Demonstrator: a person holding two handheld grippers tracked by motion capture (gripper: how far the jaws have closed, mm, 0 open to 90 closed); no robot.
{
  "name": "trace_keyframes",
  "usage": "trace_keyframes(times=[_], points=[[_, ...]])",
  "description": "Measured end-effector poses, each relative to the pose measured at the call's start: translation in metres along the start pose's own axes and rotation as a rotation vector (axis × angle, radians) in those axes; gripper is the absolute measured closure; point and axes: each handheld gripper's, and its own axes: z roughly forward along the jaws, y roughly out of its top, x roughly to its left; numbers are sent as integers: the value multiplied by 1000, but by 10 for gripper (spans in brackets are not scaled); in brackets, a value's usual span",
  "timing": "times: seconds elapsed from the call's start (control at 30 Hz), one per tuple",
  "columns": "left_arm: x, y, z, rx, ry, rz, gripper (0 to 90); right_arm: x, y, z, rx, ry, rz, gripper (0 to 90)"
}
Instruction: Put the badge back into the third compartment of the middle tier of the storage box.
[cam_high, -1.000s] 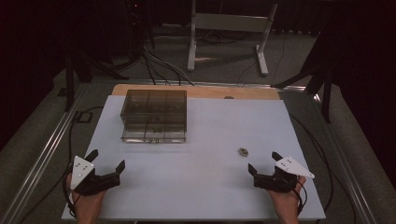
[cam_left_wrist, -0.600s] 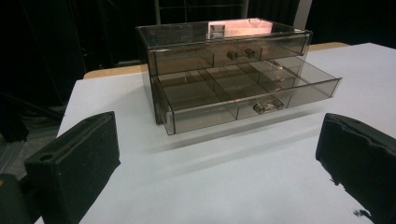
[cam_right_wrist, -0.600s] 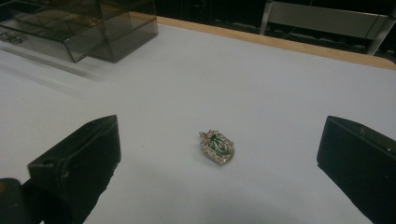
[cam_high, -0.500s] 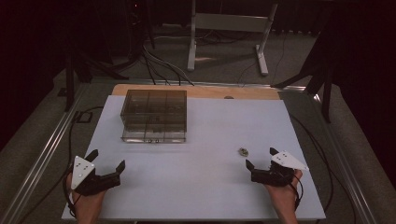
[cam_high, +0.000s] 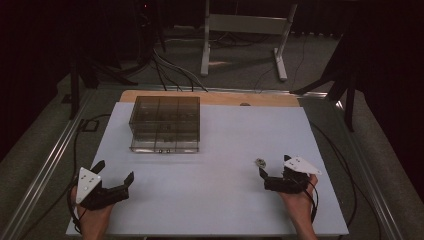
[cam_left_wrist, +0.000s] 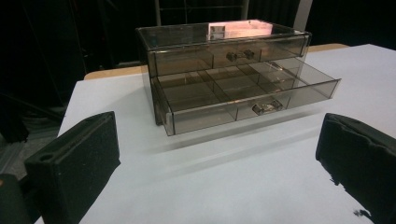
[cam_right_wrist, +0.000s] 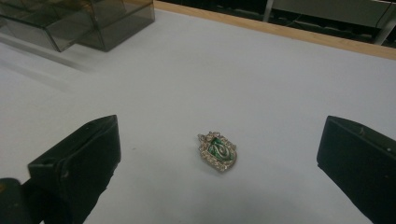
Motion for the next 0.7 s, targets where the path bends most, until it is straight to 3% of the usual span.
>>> trace_keyframes(times=[0.7], points=[[-1,0,0,0,2,4,6,-4,-1,22,77,-17,5,31]])
